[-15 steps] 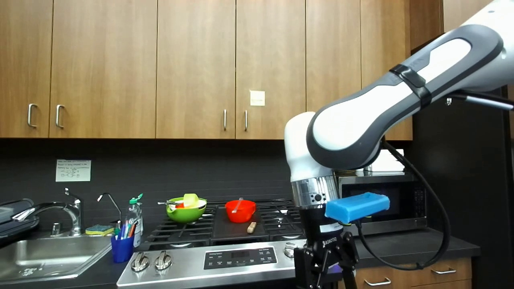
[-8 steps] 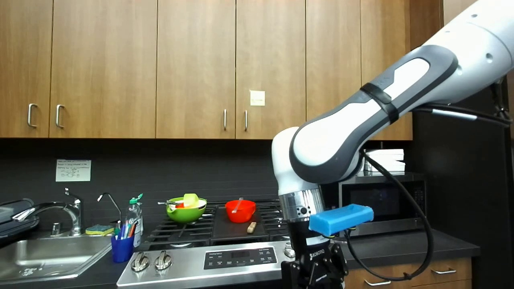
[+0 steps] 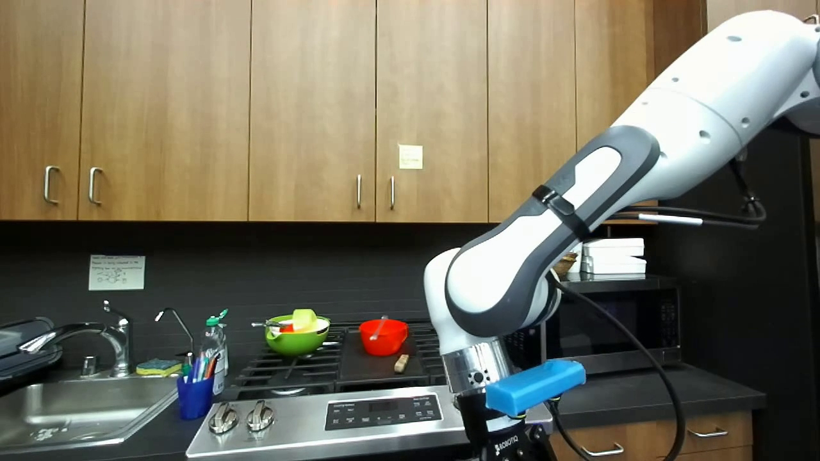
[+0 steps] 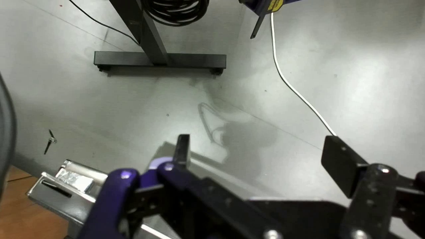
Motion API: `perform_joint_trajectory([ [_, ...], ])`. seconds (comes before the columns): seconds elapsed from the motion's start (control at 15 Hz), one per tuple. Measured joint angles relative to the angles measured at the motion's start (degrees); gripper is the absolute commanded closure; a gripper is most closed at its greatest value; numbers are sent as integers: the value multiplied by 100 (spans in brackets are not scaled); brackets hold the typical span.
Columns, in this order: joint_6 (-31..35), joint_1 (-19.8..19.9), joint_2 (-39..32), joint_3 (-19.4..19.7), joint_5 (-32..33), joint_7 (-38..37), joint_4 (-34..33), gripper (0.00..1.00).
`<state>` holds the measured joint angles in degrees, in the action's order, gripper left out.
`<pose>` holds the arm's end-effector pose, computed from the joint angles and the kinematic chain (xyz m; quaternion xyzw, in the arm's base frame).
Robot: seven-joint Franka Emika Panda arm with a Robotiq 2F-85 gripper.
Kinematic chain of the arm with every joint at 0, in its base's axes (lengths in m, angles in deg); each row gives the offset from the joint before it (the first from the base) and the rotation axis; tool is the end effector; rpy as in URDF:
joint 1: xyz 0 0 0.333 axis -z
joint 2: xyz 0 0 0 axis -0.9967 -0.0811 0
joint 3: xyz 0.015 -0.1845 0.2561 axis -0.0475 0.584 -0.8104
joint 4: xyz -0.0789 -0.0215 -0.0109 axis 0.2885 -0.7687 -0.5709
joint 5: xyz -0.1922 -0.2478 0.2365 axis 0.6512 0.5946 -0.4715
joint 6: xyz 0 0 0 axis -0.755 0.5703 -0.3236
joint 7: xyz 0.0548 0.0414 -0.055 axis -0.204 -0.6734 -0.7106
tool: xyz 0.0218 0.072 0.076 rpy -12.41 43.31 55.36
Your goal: Close the oven door
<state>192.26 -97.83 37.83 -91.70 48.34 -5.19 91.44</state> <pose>0.3890 0.2160 0.3063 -0.9783 0.0039 0.2070 0.0114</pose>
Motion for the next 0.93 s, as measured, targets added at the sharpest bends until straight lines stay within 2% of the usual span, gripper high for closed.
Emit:
perform_joint_trajectory([
  [0.33, -21, 4, -410, 78, 32, 160, -42, 0],
  [0.73, -580, -71, -657, 63, 19, 350, -202, 0],
  [0.93, -572, -91, -844, 64, 23, 460, -311, 0],
])
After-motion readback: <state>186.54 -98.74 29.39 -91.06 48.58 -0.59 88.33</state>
